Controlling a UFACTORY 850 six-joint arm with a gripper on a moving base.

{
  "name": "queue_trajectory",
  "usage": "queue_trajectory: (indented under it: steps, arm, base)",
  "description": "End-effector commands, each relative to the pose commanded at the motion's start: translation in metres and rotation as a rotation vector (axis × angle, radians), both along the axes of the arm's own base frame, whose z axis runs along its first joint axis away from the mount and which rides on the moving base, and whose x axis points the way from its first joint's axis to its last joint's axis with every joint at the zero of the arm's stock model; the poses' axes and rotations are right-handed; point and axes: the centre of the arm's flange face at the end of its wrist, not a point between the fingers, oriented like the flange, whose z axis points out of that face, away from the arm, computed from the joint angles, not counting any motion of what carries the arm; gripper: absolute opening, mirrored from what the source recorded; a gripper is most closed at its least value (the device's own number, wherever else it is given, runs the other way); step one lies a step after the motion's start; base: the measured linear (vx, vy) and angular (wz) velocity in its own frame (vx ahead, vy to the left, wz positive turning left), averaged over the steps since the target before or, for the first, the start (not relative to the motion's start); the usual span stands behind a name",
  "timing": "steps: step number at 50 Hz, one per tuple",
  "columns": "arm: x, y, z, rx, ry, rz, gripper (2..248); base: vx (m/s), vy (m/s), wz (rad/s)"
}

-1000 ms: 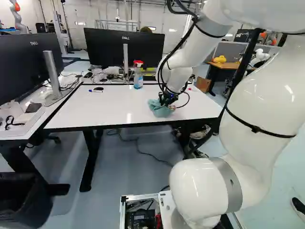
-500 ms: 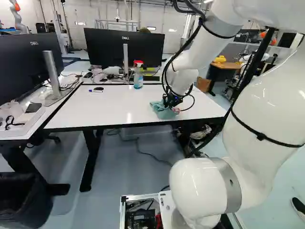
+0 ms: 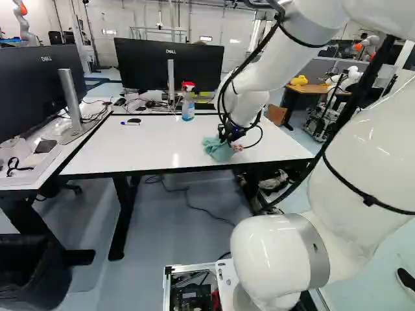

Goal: Clean the table with the green towel

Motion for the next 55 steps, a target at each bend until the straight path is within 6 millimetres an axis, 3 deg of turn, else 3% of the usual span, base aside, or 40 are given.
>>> queue_trajectory:
  steps: [9, 42, 55]
  arm:
    - [-0.007, 0.014, 0.010, 0.001, -0.027, 0.036, 30]
    - [-0.048, 0.059, 0.007, 0.003, -0.038, 0.166, 30]
    - [-0.052, 0.062, 0.007, 0.004, -0.039, 0.176, 30]
  base:
    - [0.000, 0.000, 0.000]
    - [0.000, 0.000, 0.000]
    - [0.000, 0.000, 0.000]
